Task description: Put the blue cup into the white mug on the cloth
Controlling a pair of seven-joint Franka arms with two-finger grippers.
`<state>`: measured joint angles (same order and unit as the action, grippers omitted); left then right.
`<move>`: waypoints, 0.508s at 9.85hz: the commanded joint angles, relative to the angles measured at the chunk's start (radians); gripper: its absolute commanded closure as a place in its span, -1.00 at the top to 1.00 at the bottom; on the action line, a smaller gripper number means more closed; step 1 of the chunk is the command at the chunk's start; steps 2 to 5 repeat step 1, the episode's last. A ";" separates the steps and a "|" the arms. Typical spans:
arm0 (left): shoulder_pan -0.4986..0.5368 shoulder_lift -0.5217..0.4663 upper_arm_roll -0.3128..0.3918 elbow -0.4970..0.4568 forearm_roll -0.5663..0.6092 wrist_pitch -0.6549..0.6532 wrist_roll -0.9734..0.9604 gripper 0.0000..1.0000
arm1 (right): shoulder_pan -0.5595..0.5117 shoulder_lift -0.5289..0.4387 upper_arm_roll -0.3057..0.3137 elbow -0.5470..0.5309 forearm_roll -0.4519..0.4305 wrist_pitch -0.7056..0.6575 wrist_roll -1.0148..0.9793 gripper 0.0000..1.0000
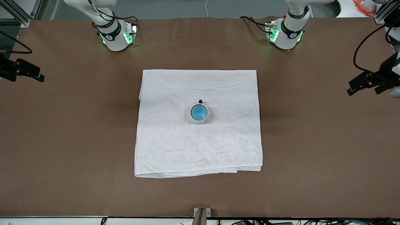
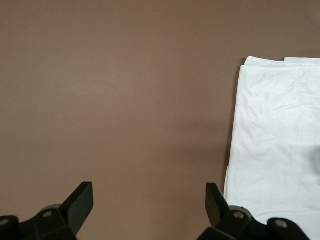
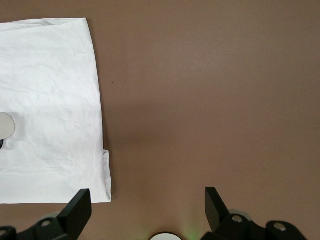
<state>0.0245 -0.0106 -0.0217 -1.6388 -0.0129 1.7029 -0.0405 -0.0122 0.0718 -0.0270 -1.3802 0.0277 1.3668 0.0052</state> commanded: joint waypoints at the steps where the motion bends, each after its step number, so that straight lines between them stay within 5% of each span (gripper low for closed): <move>1: 0.009 -0.017 -0.012 -0.021 -0.005 0.008 0.001 0.99 | -0.002 -0.010 0.004 -0.008 -0.011 -0.003 -0.008 0.99; 5: 0.009 -0.017 -0.012 -0.021 -0.005 0.008 0.001 0.99 | -0.002 -0.010 0.004 -0.008 -0.011 -0.003 -0.008 0.99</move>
